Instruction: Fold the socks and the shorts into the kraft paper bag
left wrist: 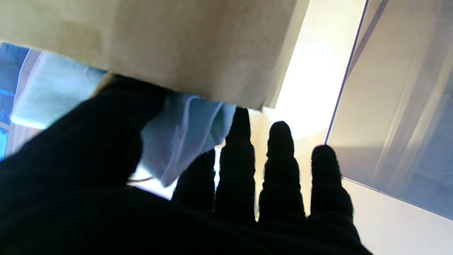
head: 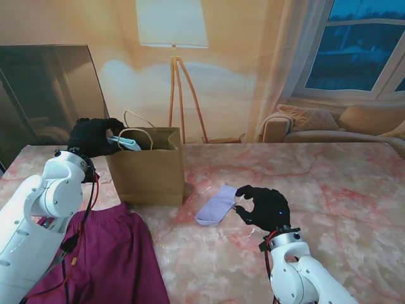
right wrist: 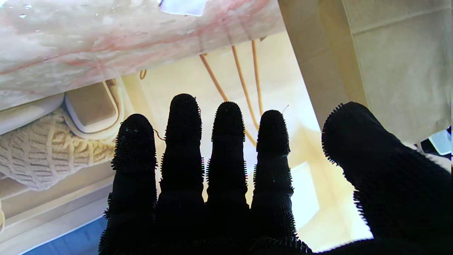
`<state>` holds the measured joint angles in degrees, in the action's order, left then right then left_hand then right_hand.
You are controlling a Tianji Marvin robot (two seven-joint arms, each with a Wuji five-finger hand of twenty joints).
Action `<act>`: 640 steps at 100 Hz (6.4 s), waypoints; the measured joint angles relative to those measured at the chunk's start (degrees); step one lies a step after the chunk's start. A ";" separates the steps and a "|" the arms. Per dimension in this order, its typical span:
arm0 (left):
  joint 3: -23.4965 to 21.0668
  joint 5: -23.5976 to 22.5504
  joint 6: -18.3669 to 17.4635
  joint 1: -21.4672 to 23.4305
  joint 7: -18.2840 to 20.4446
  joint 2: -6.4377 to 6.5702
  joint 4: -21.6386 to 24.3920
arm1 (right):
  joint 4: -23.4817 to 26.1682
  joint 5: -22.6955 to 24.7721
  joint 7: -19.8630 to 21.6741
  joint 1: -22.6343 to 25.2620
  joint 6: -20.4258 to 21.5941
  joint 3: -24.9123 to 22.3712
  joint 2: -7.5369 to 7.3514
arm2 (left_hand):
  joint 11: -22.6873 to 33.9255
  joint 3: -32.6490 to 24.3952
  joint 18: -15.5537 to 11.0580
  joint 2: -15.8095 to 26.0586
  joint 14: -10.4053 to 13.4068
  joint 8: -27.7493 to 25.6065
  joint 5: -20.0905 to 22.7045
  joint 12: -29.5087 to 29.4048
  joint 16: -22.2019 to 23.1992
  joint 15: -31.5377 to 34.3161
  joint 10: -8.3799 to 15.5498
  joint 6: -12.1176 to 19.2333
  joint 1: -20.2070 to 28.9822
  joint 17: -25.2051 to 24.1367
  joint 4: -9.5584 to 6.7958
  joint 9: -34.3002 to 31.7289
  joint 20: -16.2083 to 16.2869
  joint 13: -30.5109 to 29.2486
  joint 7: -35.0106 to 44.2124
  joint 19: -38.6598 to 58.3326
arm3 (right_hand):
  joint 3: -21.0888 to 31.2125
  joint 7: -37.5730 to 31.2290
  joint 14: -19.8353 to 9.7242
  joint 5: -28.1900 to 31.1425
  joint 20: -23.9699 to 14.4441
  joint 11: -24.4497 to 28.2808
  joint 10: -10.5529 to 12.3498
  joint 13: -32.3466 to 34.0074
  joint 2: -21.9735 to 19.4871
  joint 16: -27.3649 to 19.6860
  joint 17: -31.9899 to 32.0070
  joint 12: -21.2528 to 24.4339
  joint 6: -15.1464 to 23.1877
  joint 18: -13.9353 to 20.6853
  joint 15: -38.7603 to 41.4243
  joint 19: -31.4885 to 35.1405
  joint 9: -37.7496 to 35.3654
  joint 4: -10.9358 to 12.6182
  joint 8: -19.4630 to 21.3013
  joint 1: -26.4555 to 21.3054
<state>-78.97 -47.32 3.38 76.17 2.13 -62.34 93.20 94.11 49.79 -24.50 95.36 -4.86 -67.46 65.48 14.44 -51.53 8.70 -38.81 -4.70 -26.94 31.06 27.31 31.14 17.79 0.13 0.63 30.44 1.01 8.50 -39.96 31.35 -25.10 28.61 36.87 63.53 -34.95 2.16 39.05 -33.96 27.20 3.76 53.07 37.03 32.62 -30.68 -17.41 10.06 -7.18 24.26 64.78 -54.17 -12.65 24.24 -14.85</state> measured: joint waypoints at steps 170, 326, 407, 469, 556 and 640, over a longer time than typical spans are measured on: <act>-0.17 5.30 1.48 -1.26 9.47 1.19 1.73 | -1.38 -1.91 -0.53 -0.44 0.75 0.18 0.17 | -6.97 19.94 -2.99 20.09 -0.79 5.33 5.45 -8.29 -5.75 -7.60 -3.33 0.28 -2.25 -3.66 -4.56 10.35 2.40 11.05 -9.80 -18.96 | -3.79 0.00 0.02 0.08 -0.01 0.00 -0.03 -0.79 -8.20 0.00 0.62 0.00 0.58 0.00 0.00 -0.01 0.00 1.68 0.00 3.15; 12.00 15.25 -17.42 19.49 -18.04 -3.68 14.27 | -0.62 -1.17 6.96 -4.96 -7.60 3.20 -0.29 | -6.34 40.04 -8.54 35.44 -0.07 9.63 5.16 -10.38 -10.89 -6.25 -3.83 -3.31 7.12 6.89 -4.33 3.12 -12.63 -3.48 -13.46 -1.78 | 1.02 0.00 0.02 0.10 0.10 -0.54 -0.06 -0.78 -8.99 -2.69 -0.14 0.74 0.61 -0.01 -2.12 -2.82 0.00 3.57 0.00 0.72; 16.97 20.88 -25.27 15.40 -16.18 -4.35 0.49 | -26.95 -8.96 5.40 -28.66 -18.80 23.46 3.02 | -6.34 39.19 -8.59 35.44 -0.07 9.63 5.16 -10.38 -10.89 -6.15 -3.94 -3.40 7.13 6.83 -4.35 3.12 -12.63 -3.48 -12.68 -1.77 | 6.13 -3.96 0.03 0.16 0.85 0.49 -0.16 3.24 0.06 -2.04 -4.22 0.85 0.76 0.02 0.62 1.73 -0.84 2.60 -5.12 -9.40; 16.82 20.47 -25.39 15.04 -16.90 -4.49 -0.15 | -47.65 -17.55 1.38 -40.83 -18.19 34.02 10.22 | -6.34 37.17 -8.61 35.44 -0.07 9.63 5.18 -10.38 -10.89 -5.21 -3.96 -3.04 7.04 6.83 -4.35 3.12 -12.63 -3.48 -11.40 -1.65 | 6.13 -2.19 -1.39 -8.73 -0.11 10.22 -0.02 1.71 3.64 7.49 -3.30 -4.88 -2.30 0.14 13.10 3.33 4.23 2.60 -4.91 -8.78; 15.23 20.60 -25.45 15.97 -16.73 -4.51 0.08 | -60.24 -22.55 2.63 -46.82 -20.68 38.81 15.97 | -5.91 36.50 -8.61 35.44 -0.07 8.82 7.21 -10.38 -10.91 -4.81 -3.99 -1.98 7.03 7.08 -4.35 1.41 -12.63 -3.99 -8.50 -0.82 | 6.03 -22.19 -1.18 6.46 -5.19 14.16 0.15 -12.72 12.28 10.58 2.24 -16.49 13.97 0.82 15.74 7.47 15.66 -6.78 10.75 -9.99; 14.62 20.59 -25.44 16.77 -15.82 -4.32 0.59 | -45.11 -19.75 0.27 -37.27 -14.81 24.85 9.72 | -5.91 36.49 -8.61 35.44 -0.07 8.65 8.59 -10.38 -11.04 -4.81 -4.00 -1.93 7.03 7.00 -4.35 1.41 -12.63 -4.02 -7.81 -0.82 | 9.08 -17.74 -0.84 7.61 2.64 23.94 0.85 16.93 21.74 9.04 -18.57 -7.12 7.05 0.87 21.25 17.67 -11.84 -8.03 -2.16 -19.38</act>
<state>-64.35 -26.73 -22.06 92.94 -13.69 -66.66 93.79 49.00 30.04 -24.23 58.09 -19.67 -42.62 75.20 8.53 -15.04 0.09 -3.37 -4.78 -18.29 39.65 16.93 20.09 12.99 -3.86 -1.30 37.47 8.01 4.15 -38.55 18.72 -29.11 20.80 36.05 72.61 -52.69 1.31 46.67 -31.32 51.14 4.61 70.00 58.77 41.66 -49.25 -24.53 17.11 -6.31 45.51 82.45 -66.01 -20.68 22.08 -34.23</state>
